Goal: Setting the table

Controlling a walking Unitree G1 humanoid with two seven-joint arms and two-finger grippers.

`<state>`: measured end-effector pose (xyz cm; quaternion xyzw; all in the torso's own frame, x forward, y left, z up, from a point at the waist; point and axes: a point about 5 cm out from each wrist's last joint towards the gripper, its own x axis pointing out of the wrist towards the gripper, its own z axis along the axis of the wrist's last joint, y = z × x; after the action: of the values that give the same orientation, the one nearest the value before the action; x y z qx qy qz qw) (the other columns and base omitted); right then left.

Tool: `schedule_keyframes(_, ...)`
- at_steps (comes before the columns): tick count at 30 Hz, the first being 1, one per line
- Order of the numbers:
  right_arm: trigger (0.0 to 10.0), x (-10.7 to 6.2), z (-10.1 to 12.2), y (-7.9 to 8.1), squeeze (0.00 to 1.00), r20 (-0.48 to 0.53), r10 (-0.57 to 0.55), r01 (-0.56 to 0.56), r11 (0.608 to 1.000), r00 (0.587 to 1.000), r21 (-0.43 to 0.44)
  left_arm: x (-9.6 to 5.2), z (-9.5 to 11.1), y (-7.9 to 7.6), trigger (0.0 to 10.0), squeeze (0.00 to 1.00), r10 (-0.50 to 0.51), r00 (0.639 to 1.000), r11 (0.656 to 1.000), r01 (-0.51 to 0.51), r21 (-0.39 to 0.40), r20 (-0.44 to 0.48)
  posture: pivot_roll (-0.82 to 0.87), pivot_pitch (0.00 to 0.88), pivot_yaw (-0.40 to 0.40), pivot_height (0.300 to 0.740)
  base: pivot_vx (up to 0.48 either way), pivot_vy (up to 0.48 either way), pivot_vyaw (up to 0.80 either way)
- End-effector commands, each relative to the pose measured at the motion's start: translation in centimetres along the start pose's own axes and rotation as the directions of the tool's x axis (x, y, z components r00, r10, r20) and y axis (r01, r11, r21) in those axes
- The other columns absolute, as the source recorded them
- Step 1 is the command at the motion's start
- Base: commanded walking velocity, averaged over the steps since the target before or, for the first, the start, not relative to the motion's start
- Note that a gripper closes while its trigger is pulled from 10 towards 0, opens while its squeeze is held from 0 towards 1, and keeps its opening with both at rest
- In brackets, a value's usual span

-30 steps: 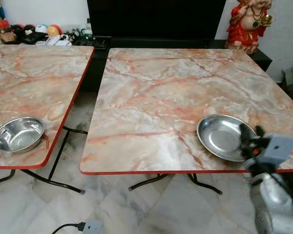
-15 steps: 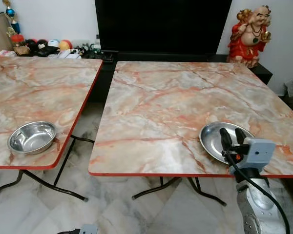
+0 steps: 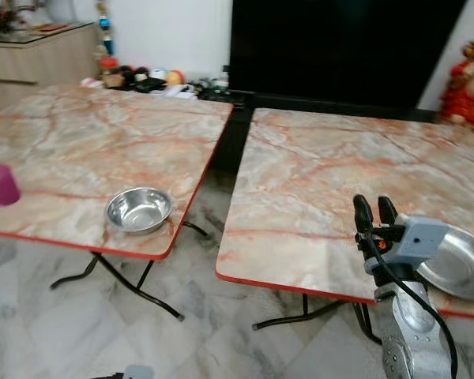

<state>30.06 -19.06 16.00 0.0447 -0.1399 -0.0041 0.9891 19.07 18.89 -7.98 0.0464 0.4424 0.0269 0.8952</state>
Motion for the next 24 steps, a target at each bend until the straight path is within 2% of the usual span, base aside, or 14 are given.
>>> schedule_keyframes(1, 10.0, 0.0, -0.3, -0.4, 0.00, -0.010, -0.038, 0.038, 0.999, 0.999, -0.002, 0.0, -0.4, -0.6, 10.0, 0.00, -0.018, 1.000, 1.000, 0.018, -0.013, -0.020, -0.06, 0.058, -0.001, 0.740, 0.000, 0.480, 0.00)
schedule_keyframes(5, 10.0, 0.4, -0.3, 0.1, 0.00, -0.006, -0.033, 0.033, 0.999, 0.999, 0.014, 0.0, -0.3, -0.6, 10.0, 0.00, -0.018, 1.000, 1.000, 0.018, -0.013, -0.020, -0.05, 0.067, 0.000, 0.740, 0.000, 0.480, 0.00)
schedule_keyframes(6, 10.0, 0.5, -0.2, 0.3, 0.00, -0.002, -0.026, 0.026, 1.000, 1.000, 0.017, 0.0, -0.3, 0.1, 10.0, 0.00, -0.011, 1.000, 1.000, 0.011, -0.015, -0.013, -0.05, 0.069, 0.001, 0.740, 0.000, 0.480, 0.00)
schedule_keyframes(7, 10.0, 0.7, -0.2, 0.5, 0.00, 0.000, -0.020, 0.020, 1.000, 1.000, 0.018, -0.5, -0.3, 4.1, 10.0, 0.00, 0.015, 1.000, 1.000, -0.014, -0.020, 0.026, -0.04, 0.075, 0.003, 0.740, 0.000, 0.480, 0.00)
schedule_keyframes(9, 10.0, 0.8, -0.2, 0.7, 0.00, 0.001, -0.019, 0.019, 1.000, 1.000, 0.019, -0.8, -0.3, 5.8, 10.0, 0.00, 0.024, 0.999, 1.000, -0.024, -0.016, 0.042, -0.04, 0.075, 0.003, 0.740, 0.000, 0.480, 0.00)
schedule_keyframes(18, 10.0, 1.4, -0.4, 1.9, 0.00, 0.004, -0.008, 0.008, 0.999, 1.000, 0.038, -0.9, -0.5, 6.2, 10.0, 0.00, 0.027, 0.999, 0.999, -0.026, -0.021, 0.034, -0.03, 0.089, 0.003, 0.740, 0.000, 0.480, 0.00)
schedule_keyframes(24, 10.0, 1.6, -0.3, 1.9, 0.00, 0.007, -0.011, 0.011, 0.999, 1.000, 0.044, -0.9, -0.6, 6.1, 10.0, 0.00, 0.022, 0.999, 0.999, -0.022, -0.027, 0.036, -0.03, 0.094, -0.001, 0.740, 0.000, 0.480, 0.00)
